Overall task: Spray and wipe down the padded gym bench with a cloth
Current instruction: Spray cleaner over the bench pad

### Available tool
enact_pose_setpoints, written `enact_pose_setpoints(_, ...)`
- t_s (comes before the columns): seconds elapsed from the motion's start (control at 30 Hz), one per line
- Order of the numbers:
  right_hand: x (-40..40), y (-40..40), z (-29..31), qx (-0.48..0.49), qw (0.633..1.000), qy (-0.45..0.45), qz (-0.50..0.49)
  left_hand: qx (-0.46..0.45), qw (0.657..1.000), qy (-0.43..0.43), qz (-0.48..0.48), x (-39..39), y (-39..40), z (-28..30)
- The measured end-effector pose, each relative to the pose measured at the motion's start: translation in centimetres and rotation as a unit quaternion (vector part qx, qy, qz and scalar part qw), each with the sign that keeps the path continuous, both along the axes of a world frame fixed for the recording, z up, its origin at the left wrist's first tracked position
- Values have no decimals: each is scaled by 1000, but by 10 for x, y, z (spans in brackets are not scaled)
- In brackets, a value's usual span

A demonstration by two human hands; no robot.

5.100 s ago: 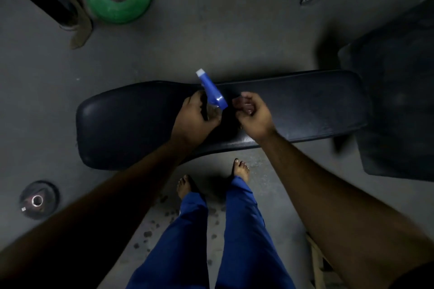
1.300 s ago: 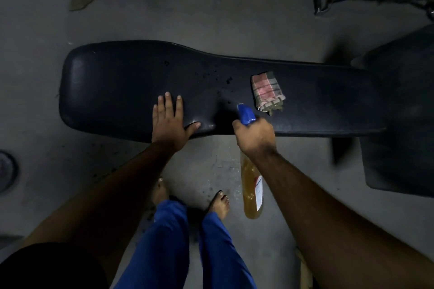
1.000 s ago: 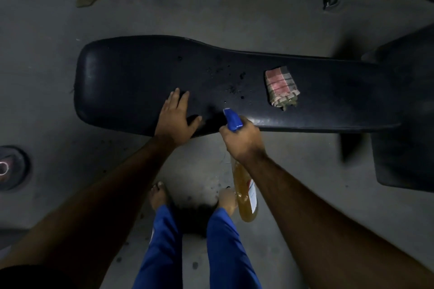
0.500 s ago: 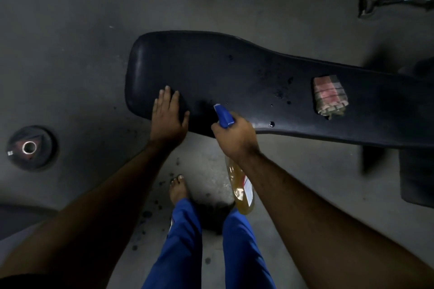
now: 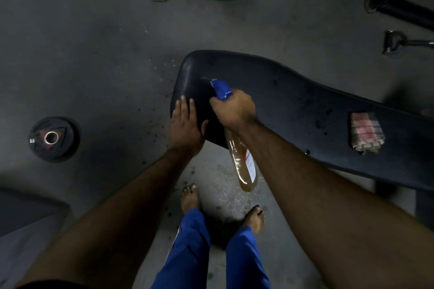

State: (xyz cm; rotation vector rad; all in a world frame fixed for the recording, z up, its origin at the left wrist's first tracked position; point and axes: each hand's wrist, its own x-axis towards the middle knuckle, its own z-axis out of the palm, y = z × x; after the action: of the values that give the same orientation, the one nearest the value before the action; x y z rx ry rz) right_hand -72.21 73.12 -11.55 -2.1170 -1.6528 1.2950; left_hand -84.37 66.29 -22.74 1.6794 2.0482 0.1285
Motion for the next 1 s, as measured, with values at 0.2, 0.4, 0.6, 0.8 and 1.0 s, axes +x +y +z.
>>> enact_pose_setpoints(0.2, -3, -18, -3, -32, 999, 29, 26, 2, 998, -59, 24, -10, -5, 3)
enact_pose_setpoints(0.4, 2, -62, -22, -62, 997, 2, 36, 11, 995, -81, 52, -16, -28, 4)
enact_pose_setpoints(0.6, 14, -81, -25, -37, 999, -18, 3, 17, 998, -59, 12, 1, -23, 13)
enact_pose_setpoints(0.8, 45, -48, 2, -2, 995, -2, -104, 2, 1000, -13, 18, 24, -13, 24)
enact_pose_setpoints(1.0, 77, -27, -2, 8, 992, -14, -122, 29, 999, -10, -35, 59, -1, 30)
